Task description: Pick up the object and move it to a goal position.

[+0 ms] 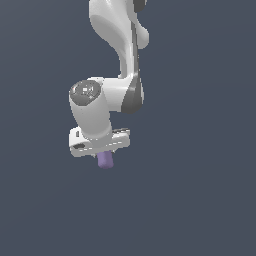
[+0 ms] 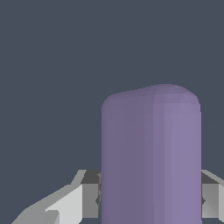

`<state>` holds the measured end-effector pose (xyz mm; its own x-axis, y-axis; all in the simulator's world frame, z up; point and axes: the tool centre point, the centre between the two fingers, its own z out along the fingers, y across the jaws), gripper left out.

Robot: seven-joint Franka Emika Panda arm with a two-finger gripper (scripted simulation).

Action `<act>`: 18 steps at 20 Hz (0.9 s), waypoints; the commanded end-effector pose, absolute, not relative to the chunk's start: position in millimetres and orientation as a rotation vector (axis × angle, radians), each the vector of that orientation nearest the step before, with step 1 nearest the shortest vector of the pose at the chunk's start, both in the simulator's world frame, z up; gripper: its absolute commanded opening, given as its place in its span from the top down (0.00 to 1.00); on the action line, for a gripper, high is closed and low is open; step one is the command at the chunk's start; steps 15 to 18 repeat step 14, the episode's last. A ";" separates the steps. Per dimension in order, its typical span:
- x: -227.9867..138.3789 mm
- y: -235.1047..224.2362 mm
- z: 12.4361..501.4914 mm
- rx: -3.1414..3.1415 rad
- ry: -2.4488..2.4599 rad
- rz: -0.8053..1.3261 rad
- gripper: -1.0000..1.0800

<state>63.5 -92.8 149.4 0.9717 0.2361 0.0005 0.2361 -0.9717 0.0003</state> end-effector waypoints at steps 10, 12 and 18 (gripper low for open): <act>55.2 -125.4 208.9 3.120 0.375 0.000 1.00; 55.8 -125.6 208.9 3.120 0.375 0.000 1.00; 56.3 -125.2 207.9 3.120 0.375 0.000 1.00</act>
